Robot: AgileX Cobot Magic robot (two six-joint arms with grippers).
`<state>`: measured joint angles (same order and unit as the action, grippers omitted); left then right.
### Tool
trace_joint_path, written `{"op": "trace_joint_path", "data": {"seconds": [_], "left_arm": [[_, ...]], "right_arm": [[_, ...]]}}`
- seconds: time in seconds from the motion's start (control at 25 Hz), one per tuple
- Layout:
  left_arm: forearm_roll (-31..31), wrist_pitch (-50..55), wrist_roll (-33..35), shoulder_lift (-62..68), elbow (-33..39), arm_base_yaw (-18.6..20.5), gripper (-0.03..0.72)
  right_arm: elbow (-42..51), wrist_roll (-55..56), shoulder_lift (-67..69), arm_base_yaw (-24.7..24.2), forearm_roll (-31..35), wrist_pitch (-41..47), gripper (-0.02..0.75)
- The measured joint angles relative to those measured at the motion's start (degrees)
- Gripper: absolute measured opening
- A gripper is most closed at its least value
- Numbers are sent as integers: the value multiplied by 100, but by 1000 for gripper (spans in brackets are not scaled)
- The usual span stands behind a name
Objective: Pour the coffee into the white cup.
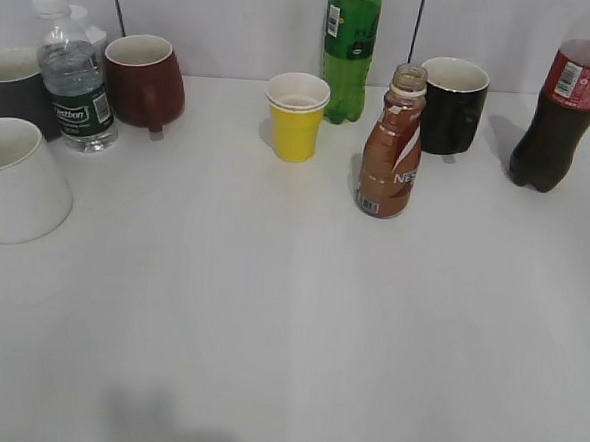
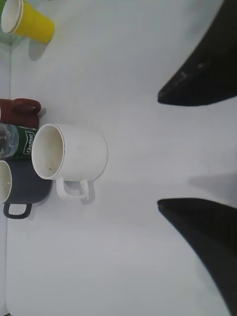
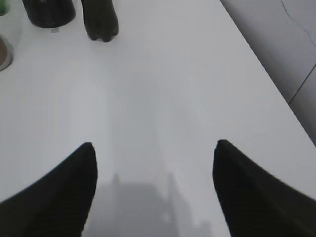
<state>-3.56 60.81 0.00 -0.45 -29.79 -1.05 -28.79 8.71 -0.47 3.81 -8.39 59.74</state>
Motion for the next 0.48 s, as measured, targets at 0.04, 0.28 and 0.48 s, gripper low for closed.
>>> {"op": "trace_joint_path", "data": {"seconds": [0.04, 0.28, 0.48], "left_arm": [[0, 0, 0, 0, 0, 0, 453], [0, 0, 0, 0, 0, 0, 453], [0, 0, 0, 0, 0, 0, 453]], "right_arm": [[0, 0, 0, 0, 0, 0, 570], [0, 0, 0, 0, 0, 0, 570], [0, 0, 0, 0, 0, 0, 570]]}}
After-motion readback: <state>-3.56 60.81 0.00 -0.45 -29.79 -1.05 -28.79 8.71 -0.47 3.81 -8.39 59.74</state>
